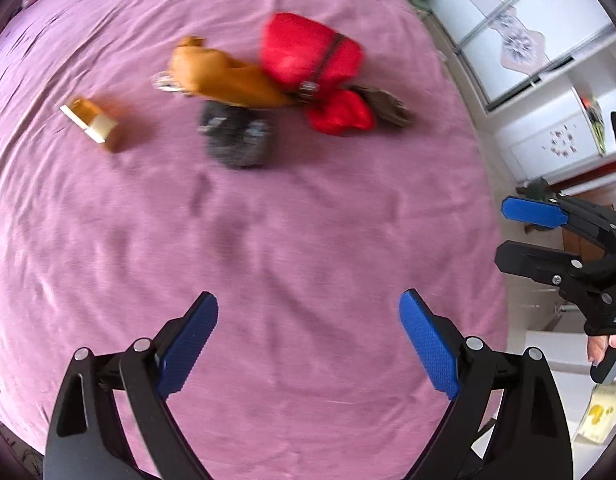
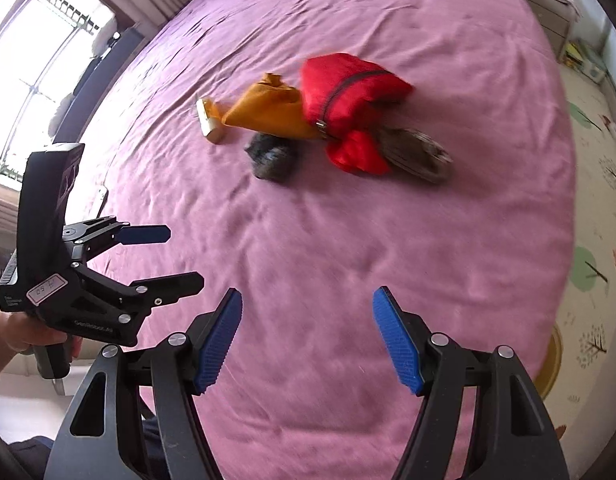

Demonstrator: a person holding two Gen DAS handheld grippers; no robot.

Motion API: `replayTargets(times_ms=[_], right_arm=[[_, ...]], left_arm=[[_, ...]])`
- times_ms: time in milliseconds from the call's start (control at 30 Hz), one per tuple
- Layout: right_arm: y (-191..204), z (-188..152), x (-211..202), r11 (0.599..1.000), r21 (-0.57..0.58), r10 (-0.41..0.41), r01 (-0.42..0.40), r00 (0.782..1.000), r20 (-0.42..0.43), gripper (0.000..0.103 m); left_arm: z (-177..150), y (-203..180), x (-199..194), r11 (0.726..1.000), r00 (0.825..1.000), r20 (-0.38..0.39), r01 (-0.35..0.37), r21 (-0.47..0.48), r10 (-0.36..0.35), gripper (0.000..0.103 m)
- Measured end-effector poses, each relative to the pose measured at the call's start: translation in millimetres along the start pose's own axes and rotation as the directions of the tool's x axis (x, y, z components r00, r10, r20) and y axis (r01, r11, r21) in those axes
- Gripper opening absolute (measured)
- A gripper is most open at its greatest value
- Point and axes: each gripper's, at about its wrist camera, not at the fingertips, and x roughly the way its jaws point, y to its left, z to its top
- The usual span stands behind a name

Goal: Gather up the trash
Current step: 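Move both open tools back over the remaining items on the bed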

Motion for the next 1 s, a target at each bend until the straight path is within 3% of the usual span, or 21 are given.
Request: replayTargets(times_ms=[567,800,1000], right_arm=[[48,95,102,0.996,-0.093,0.003,-0.009,0.998,-0.070,0.067],[47,115,139,0.990,-0.134,-0.055,0.040,0.992,-0.114,0.067],[41,122,159,0.993,-0.111,-0.039,0.024,0.990,-0.139,0.067]], left_arm=[[54,120,30,0.992,0.998,-0.010,-0.059,-0.113,0.058,0.091],[77,162,39,0.983,0.997,-0.006,-0.072,-0.171,0.072,0.091],[95,191,45,0.976,0.996,-0.006,-0.085,-0.199,0.086,0.091]])
